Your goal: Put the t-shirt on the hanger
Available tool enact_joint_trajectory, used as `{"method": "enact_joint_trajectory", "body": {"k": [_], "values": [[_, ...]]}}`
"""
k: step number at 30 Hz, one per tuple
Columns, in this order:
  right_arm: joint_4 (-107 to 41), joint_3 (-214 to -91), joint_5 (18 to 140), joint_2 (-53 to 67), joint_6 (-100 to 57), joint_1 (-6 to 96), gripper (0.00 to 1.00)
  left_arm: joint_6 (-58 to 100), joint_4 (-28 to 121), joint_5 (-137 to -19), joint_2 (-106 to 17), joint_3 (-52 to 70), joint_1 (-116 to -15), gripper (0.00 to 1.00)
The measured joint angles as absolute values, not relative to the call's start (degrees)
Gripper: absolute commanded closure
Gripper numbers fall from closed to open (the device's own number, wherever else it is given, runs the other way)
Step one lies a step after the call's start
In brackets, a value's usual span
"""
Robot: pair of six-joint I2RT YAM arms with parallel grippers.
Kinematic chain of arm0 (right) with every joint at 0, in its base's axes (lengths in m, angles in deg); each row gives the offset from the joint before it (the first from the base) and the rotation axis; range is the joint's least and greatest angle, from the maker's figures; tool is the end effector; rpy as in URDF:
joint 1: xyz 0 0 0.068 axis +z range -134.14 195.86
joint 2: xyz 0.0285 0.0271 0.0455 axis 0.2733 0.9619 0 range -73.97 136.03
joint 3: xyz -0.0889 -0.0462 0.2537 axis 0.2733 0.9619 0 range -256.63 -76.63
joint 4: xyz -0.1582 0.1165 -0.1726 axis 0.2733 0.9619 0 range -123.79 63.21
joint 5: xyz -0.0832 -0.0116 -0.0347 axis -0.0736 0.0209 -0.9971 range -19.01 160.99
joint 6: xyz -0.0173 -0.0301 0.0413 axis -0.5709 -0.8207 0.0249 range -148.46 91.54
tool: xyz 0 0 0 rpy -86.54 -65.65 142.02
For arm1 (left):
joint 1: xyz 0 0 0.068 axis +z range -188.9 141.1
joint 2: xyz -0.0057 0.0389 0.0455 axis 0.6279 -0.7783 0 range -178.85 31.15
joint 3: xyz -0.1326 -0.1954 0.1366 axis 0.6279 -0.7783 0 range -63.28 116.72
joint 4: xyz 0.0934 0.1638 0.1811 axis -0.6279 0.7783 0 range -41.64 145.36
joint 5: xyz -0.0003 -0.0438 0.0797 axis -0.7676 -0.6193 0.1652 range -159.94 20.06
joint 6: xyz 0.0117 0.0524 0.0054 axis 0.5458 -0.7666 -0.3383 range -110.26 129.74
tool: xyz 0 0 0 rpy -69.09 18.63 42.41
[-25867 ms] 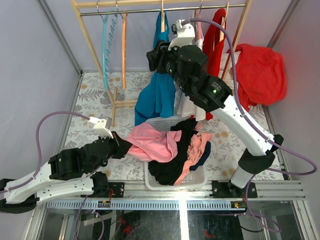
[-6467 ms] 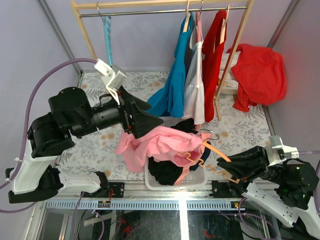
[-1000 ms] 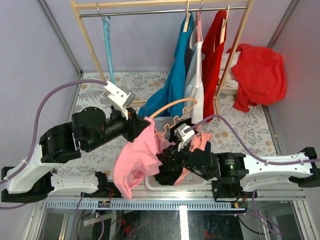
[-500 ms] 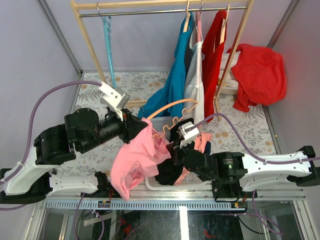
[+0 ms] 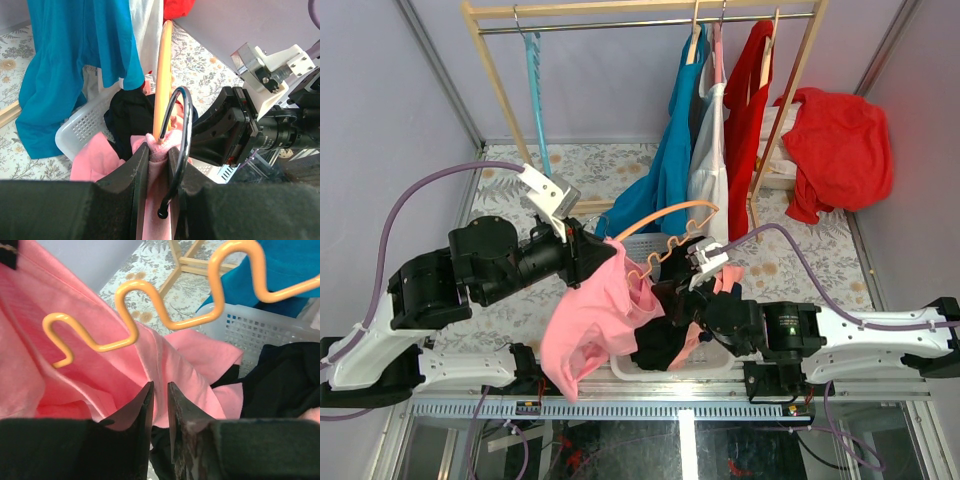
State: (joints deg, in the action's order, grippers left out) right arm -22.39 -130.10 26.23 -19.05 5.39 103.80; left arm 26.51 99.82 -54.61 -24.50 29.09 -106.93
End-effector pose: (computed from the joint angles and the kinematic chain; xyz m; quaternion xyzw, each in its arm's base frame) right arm 0.0327 0.2105 0.3612 -0.1173 0.7518 0.3590 0.5405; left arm 0.0597 -0.1230 0.4985 0.2661 0.7429 -0.3300 0.5181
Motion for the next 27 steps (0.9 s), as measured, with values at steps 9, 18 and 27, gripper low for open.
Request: {"method": "enact_joint_trajectory", "body": {"k": [9,18,27], "values": [[-25.6,-130.1,29.8,-16.8,4.1,103.8,0.64,26.6,99.8,-54.8,-25.1,29.1,-106.9,1.0],[-24.4,-130.1,28.3,-13.9,5.1,103.8,0.81,26.6,99.8,-55.2,-25.1,29.4,-106.9,1.0],[-23.0,-128.9,27.5,-16.0,7.7,100.0,1.0,26.8,100.0,-56.2,-24.7,29.6,-106.9,1.0]]}}
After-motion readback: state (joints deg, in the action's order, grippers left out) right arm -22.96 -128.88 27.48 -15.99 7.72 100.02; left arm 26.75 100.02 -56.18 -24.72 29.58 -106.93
